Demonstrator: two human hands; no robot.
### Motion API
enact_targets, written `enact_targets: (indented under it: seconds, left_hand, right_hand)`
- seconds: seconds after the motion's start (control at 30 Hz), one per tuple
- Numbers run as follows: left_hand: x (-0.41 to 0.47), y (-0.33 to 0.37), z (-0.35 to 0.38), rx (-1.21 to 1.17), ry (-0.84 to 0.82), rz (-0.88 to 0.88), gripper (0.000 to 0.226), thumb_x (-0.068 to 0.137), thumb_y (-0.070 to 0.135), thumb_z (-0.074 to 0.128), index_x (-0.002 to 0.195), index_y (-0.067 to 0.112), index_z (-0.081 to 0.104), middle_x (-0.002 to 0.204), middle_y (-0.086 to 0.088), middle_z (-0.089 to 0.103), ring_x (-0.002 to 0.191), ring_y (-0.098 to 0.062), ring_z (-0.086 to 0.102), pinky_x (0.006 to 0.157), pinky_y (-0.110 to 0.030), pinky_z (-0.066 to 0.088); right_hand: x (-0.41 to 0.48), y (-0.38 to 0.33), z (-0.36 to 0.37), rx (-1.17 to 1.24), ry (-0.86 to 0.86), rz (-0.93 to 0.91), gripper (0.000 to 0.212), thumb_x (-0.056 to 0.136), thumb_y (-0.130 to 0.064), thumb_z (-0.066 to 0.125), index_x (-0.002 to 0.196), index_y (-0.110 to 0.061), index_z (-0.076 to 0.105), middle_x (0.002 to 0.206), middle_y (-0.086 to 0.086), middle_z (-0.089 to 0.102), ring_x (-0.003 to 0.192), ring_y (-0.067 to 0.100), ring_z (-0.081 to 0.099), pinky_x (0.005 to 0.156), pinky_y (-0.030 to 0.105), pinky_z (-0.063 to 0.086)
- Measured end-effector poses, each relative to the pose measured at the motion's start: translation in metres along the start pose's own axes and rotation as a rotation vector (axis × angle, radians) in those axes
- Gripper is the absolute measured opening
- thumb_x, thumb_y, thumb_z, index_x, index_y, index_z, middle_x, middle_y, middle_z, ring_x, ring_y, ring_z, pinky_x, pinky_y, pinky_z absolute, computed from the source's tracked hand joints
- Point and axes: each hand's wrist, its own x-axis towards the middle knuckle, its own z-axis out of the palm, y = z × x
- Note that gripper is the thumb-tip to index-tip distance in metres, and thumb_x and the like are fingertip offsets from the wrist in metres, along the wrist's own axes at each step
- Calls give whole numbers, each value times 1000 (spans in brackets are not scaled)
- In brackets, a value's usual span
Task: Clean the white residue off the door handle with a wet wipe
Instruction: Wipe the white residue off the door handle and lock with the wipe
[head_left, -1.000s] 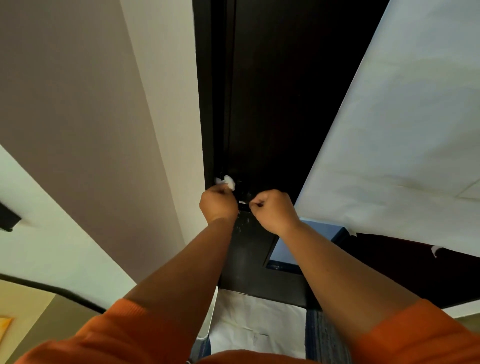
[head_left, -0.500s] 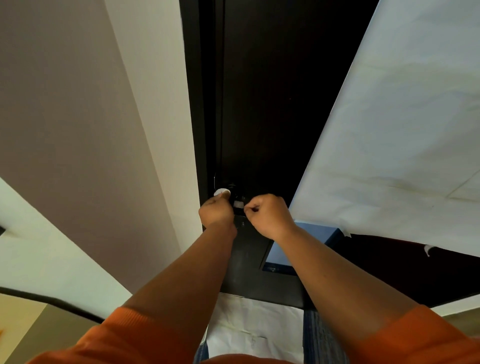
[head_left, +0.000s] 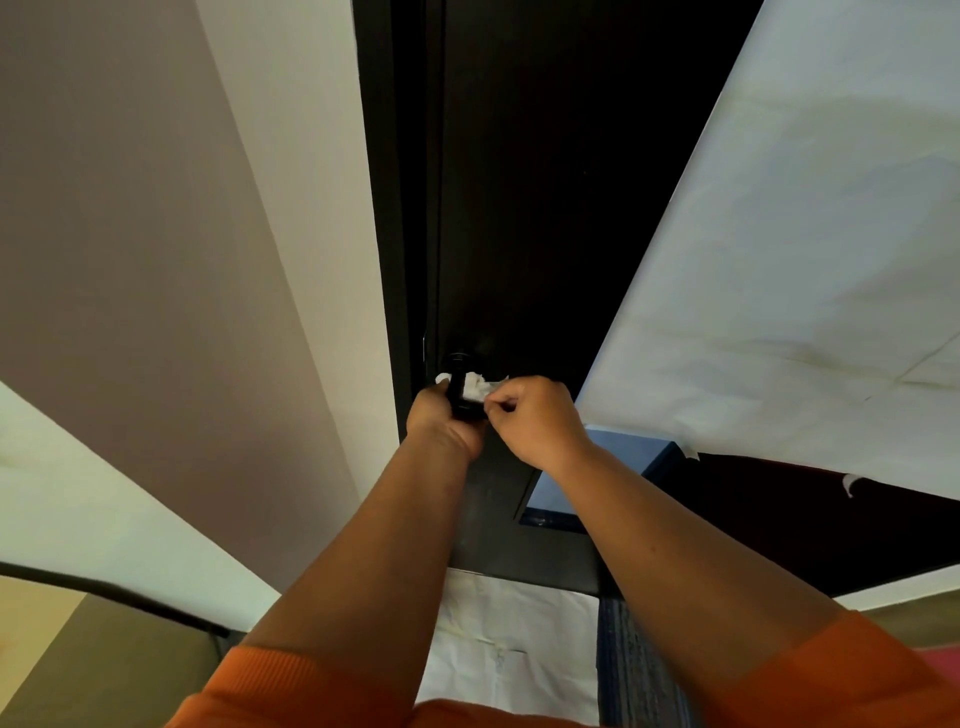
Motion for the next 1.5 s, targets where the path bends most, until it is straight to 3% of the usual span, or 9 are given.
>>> enact_targets:
  seconds: [0.13,0.33,0.57,0.77,0.9,1.03,1.17,1.37,1.5]
  left_hand:
    - [3,2,2,-47,11,-21,42,105,20,42,138,-2,54,105,-23,69,81,-33,71,74,-41,59]
    - [8,2,-1,17,12,-34,43,101,18,43,140,11,58,111,-15,67,95,-29,66,101,-35,51]
    - [7,5,1,-14,75,-7,37,104,16,44,136,4,58,113,-17,67,93,-30,66,103,-38,51]
    - [-2,-3,-9,476,379,485,20,97,18,66,111,6,70,104,-5,71,80,-18,68,59,-21,53]
    - [-18,1,-30,795,384,810,20,101,25,63,113,15,77,108,0,75,99,-17,68,86,-22,52]
    - [-13,7,-34,672,348,576,11,95,18,68,99,16,78,100,-6,77,96,-26,73,95,-38,58]
    - [-6,2,-15,204,128,196,27,102,12,55,126,5,64,110,-17,75,96,-31,76,84,-42,62]
    - [-2,-7,-7,25,17,35,43,103,19,40,138,4,60,133,-20,67,122,-34,65,100,-43,55]
    - [-3,1,0,80,65,118,43,103,9,40,142,-1,53,139,-25,60,128,-39,60,111,-46,47]
  right_hand:
    - [-1,-1,-3,7,-26,15,14,93,-20,69,102,-18,79,101,-2,77,93,11,70,84,23,55]
    - [-1,0,-4,4,5,14,17,93,-21,70,107,-17,79,105,0,77,97,12,70,85,20,53]
    - [-1,2,-6,12,-18,-3,16,93,-20,69,106,-17,79,104,-3,77,94,7,69,80,10,50]
    - [-7,3,-10,18,-17,-33,14,95,-17,67,101,-15,79,105,-1,77,96,9,70,85,13,50]
    - [-7,8,-12,60,4,-2,14,95,-16,66,98,-14,80,96,1,78,88,10,71,71,2,47]
    - [-4,8,-9,71,12,20,15,96,-18,67,103,-16,79,100,-1,77,88,4,67,78,8,50]
    - [-4,6,-8,74,27,20,13,94,-18,68,96,-15,80,92,2,78,84,13,71,78,25,59]
    - [-3,9,-7,69,48,20,14,93,-17,69,89,-12,81,86,4,78,80,17,71,77,35,59]
    - [-3,9,-7,77,35,16,12,94,-19,68,96,-16,80,92,1,78,83,12,71,78,26,59]
